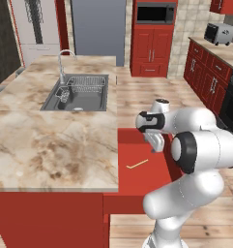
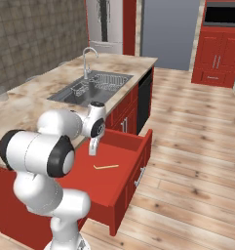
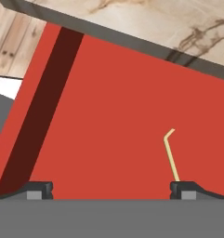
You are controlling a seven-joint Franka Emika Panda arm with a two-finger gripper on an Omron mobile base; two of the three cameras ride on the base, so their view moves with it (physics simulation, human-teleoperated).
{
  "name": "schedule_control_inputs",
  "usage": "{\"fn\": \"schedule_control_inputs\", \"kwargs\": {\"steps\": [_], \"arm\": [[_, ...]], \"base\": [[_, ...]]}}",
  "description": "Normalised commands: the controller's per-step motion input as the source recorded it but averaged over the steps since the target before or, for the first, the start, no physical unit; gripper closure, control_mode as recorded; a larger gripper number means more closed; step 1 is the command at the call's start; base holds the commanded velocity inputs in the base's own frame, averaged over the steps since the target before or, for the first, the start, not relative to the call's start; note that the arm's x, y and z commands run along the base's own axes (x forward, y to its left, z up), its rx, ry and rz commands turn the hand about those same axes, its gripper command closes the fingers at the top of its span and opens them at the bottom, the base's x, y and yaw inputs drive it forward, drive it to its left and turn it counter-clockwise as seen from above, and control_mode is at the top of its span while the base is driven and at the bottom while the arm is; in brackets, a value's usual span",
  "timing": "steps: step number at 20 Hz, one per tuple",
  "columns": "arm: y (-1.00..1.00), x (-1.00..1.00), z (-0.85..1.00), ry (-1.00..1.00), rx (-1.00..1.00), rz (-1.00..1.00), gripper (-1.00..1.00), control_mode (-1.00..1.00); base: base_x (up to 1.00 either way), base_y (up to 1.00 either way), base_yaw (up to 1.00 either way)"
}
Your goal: Take a straw from the drawer in front and place it inside the glass cup on the dining counter.
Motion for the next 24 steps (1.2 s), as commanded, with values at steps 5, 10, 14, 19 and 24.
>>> {"fn": "schedule_control_inputs", "kwargs": {"steps": [5, 10, 14, 19, 24], "arm": [[-0.1, 0.13, -0.17, 0.0, -0.01, 0.0, -1.0, -1.0], [-0.05, 0.14, -0.19, 0.0, -0.01, 0.0, -1.0, -1.0], [-0.03, 0.12, -0.21, -0.01, -0.02, 0.0, -1.0, -1.0], [-0.04, 0.11, -0.16, 0.0, -0.01, 0.0, -1.0, -1.0], [-0.07, 0.08, -0.13, 0.0, 0.0, 0.0, -1.0, -1.0]], "base": [[0.0, 0.0, 0.0], [0.0, 0.0, 0.0], [0.0, 0.0, 0.0], [0.0, 0.0, 0.0], [0.0, 0.0, 0.0]]}}
